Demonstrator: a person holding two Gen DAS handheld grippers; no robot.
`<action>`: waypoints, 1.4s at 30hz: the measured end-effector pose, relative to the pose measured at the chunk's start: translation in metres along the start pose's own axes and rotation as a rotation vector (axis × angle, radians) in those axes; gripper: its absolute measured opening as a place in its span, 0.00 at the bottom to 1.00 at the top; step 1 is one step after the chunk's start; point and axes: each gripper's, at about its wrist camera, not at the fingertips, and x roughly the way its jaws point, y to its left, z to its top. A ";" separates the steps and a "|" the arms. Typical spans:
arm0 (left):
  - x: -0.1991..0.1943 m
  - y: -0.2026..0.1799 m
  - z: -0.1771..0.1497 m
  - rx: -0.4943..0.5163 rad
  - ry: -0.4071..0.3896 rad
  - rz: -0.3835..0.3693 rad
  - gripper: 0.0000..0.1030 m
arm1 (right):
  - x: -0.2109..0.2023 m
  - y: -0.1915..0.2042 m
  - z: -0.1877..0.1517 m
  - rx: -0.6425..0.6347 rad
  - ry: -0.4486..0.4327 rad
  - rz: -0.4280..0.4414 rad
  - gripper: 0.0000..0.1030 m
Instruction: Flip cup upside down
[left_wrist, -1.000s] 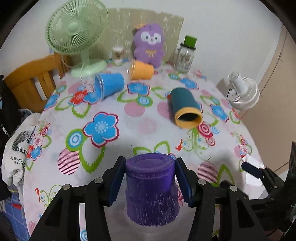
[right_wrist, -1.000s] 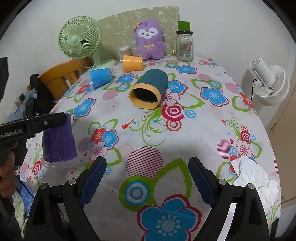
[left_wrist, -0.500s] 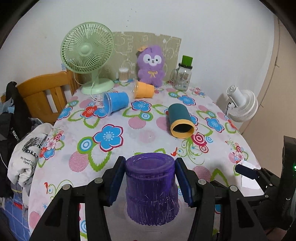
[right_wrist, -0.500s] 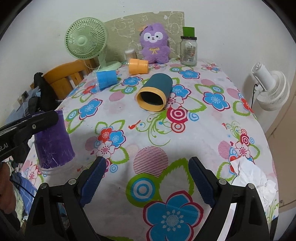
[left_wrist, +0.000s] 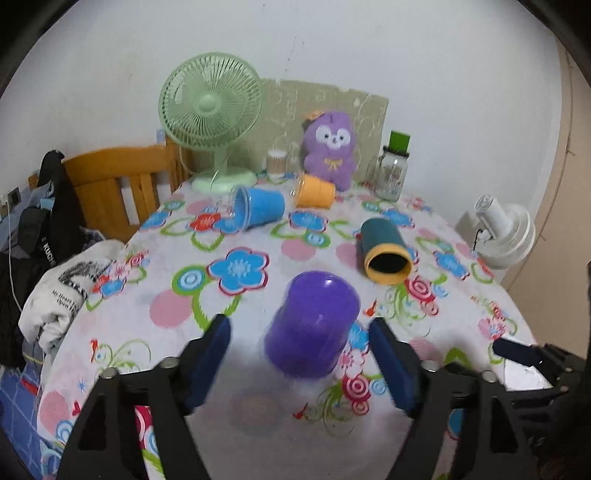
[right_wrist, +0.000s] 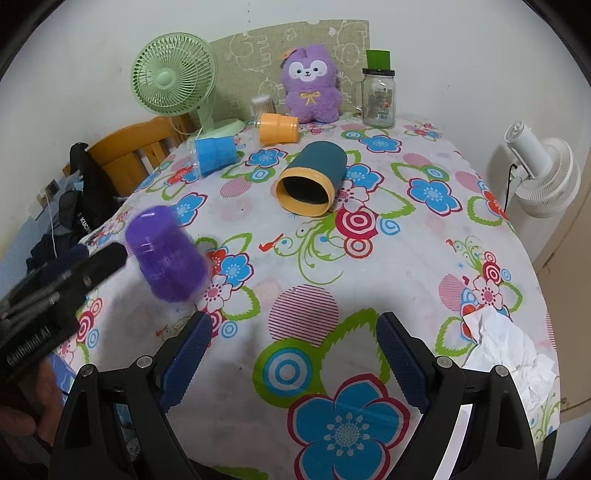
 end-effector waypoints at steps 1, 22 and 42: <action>0.000 0.000 -0.001 -0.002 0.003 0.005 0.87 | 0.000 0.000 0.000 0.000 0.001 0.000 0.89; -0.009 0.008 0.001 -0.028 -0.002 -0.001 0.95 | -0.004 0.008 0.005 -0.008 -0.011 0.003 0.89; -0.059 0.039 0.013 -0.084 -0.131 0.072 1.00 | -0.049 0.059 0.031 -0.148 -0.197 -0.013 0.94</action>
